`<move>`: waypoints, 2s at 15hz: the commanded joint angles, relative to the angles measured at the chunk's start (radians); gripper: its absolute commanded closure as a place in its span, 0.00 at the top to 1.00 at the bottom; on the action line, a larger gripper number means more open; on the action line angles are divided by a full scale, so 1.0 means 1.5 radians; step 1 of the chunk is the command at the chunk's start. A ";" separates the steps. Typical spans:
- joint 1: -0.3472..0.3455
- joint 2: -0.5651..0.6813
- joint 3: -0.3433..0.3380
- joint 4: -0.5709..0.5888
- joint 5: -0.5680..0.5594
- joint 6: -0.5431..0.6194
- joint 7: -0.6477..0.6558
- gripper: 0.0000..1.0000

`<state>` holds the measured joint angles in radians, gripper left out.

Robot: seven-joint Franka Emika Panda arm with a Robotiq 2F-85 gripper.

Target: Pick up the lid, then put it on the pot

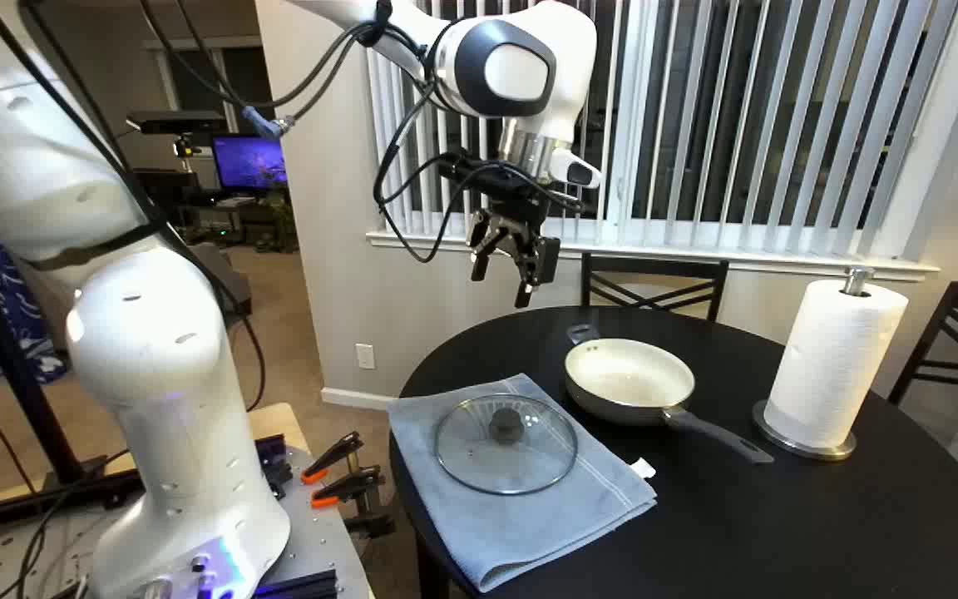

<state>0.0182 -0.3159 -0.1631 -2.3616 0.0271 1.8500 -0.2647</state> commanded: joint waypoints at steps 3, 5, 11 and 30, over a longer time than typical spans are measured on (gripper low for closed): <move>-0.015 0.001 0.014 0.001 0.004 -0.001 -0.003 1.00; -0.015 0.001 0.014 0.001 0.004 -0.001 -0.003 1.00; -0.015 -0.002 0.015 0.001 0.003 0.002 -0.001 1.00; -0.048 0.050 0.044 -0.153 -0.112 0.382 0.112 1.00</move>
<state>-0.0397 -0.2403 -0.1117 -2.5922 -0.1459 2.4242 -0.0936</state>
